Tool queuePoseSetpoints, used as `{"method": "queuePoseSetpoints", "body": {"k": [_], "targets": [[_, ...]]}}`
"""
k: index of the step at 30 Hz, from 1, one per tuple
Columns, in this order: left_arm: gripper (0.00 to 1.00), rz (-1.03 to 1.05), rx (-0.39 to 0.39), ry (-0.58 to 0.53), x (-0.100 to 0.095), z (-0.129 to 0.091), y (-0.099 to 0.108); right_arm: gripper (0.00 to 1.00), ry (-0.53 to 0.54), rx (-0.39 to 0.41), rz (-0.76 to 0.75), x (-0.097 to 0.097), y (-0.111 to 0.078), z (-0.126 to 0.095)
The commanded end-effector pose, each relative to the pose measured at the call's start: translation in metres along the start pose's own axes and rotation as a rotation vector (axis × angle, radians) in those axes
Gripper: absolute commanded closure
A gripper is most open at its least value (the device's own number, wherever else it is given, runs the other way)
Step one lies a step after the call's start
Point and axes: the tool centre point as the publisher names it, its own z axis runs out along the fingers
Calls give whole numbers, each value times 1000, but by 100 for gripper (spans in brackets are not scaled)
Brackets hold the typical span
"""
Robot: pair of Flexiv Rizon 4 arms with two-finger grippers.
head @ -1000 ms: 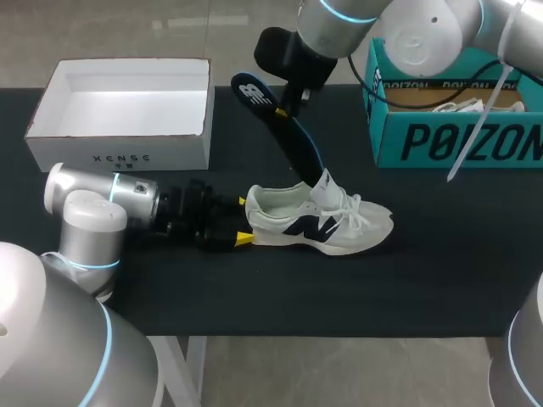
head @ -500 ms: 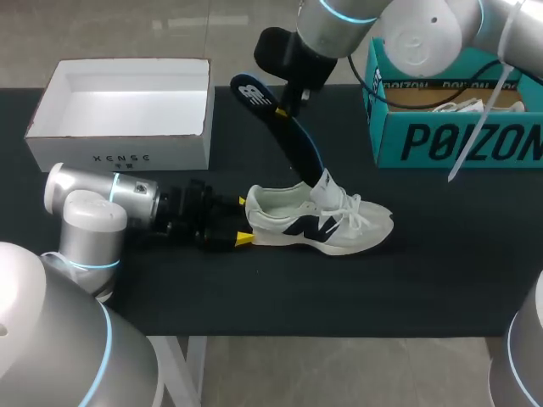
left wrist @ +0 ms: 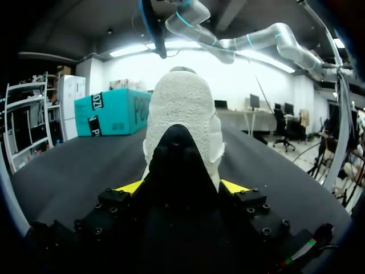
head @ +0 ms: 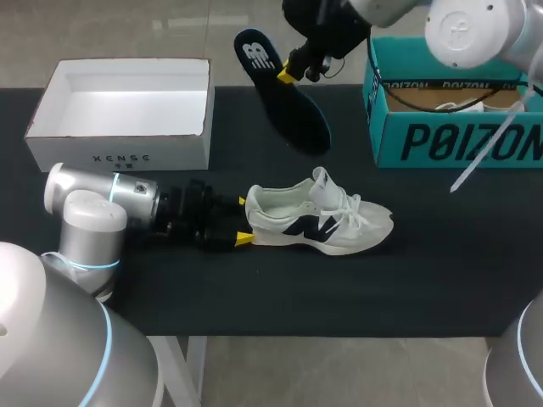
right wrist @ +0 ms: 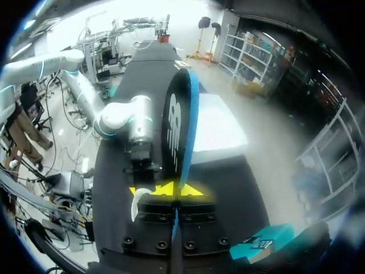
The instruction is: Take the shoe out of the shoebox, open the shoe tongue, remove and reinsert the insole, then place the shoe into the shoebox
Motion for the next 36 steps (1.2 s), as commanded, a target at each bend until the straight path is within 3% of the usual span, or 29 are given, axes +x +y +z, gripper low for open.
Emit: {"method": "queuePoseSetpoints", "body": {"k": [1,5,10,15,19,28,36], "targets": [[100,1,1,-1,0,4,4,100,22,-21,23,5,4,-6],[100,1,1,-1,0,4,4,100,58,-96,31,21,9,-19],[100,1,1,-1,0,4,4,100,60,-170,48,49,2,-44],[100,1,1,-1,0,4,4,100,50,-174,68,81,-3,-60],[100,1,1,-1,0,4,4,100,41,-208,95,96,-16,-69],[100,1,1,-1,0,4,4,100,61,-248,96,119,-21,-81],[100,1,1,-1,0,4,4,100,61,-248,96,119,-21,-81]]}}
